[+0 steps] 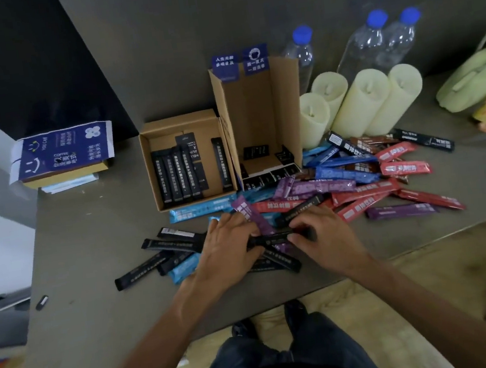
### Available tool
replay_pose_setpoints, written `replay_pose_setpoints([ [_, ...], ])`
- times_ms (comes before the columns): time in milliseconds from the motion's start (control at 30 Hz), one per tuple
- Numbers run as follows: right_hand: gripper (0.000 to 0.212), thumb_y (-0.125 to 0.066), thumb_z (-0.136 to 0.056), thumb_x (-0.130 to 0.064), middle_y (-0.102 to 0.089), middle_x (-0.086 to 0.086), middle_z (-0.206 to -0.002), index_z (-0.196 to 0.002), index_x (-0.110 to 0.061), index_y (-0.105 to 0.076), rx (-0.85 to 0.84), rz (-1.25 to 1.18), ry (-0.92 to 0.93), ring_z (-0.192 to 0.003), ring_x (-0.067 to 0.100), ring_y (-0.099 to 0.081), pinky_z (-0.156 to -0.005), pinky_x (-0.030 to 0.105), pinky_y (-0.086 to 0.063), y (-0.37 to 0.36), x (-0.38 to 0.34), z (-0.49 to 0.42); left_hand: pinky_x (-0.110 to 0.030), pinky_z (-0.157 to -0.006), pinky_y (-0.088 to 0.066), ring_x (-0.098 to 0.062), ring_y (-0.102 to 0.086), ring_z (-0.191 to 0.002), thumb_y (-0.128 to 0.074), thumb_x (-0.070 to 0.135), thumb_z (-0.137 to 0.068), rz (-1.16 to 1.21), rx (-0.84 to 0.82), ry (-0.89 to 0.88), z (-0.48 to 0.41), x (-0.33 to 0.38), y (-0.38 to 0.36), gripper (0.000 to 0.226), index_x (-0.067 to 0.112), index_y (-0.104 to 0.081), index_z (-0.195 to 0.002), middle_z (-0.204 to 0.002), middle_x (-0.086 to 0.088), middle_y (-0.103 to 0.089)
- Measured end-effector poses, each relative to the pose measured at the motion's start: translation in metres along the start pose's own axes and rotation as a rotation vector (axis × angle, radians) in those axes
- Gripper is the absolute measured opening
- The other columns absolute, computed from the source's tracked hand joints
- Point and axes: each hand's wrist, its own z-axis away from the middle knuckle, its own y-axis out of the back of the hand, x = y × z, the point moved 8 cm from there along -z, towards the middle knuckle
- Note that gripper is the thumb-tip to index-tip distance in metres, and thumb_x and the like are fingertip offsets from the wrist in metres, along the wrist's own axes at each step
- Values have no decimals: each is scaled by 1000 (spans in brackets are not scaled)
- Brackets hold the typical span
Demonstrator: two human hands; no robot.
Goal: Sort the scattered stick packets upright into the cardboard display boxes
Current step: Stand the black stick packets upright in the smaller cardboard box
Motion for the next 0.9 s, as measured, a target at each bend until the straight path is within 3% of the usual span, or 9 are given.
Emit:
replay_pose_setpoints([
  [133,23,-77,-85,-30,-65,-17,-96,-106,-24,-70,-124,-138,-43,-89,-3,-60,-75,10,-44,3,0,3,-33,-84,-36,-16,-51,-101,-70,39,-83,68,83,-16,3,-5,10,20,30,-69,-101,-99,12,-60],
  [233,13,-71,-91,-25,-65,-20,-89,-104,-21,-72,-129,-256,-6,-84,-6,-61,-70,8,-43,19,-13,1,-33,-88,-39,-12,-51,-98,-64,39,-92,127,100,-22,4,-11,18,17,31,-71,-106,-99,13,-61],
  [367,10,-63,-97,-21,-70,-5,-74,-94,-15,-71,-79,-400,5,-63,4,-65,-60,16,-50,49,-29,-17,-27,-81,-43,-8,-54,-89,-60,28,-97,355,77,49,3,-15,32,13,23,-72,-98,-93,8,-65],
  [500,11,-59,-99,-14,-73,8,-79,-98,-9,-69,-146,-776,-236,-64,13,-63,-56,18,-52,60,-33,-42,-19,-72,-47,-2,-59,-84,-55,26,-100,636,42,196,3,-18,45,21,32,-65,-83,-89,9,-68],
  [633,18,-52,-103,-13,-71,9,-74,-98,-5,-67,-152,-898,-295,-56,11,-57,-48,17,-43,62,-41,-58,-11,-64,-39,5,-51,-67,-55,23,-100,735,74,257,5,-21,54,30,31,-65,-73,-73,15,-62],
  [900,31,-49,-104,-28,-68,11,-77,-102,-1,-64,-186,-1033,-317,-59,15,-56,-53,25,-38,65,-60,-71,-14,-72,-43,3,-56,-75,-54,26,-100,792,92,299,11,-30,59,25,20,-73,-84,-79,11,-67],
])
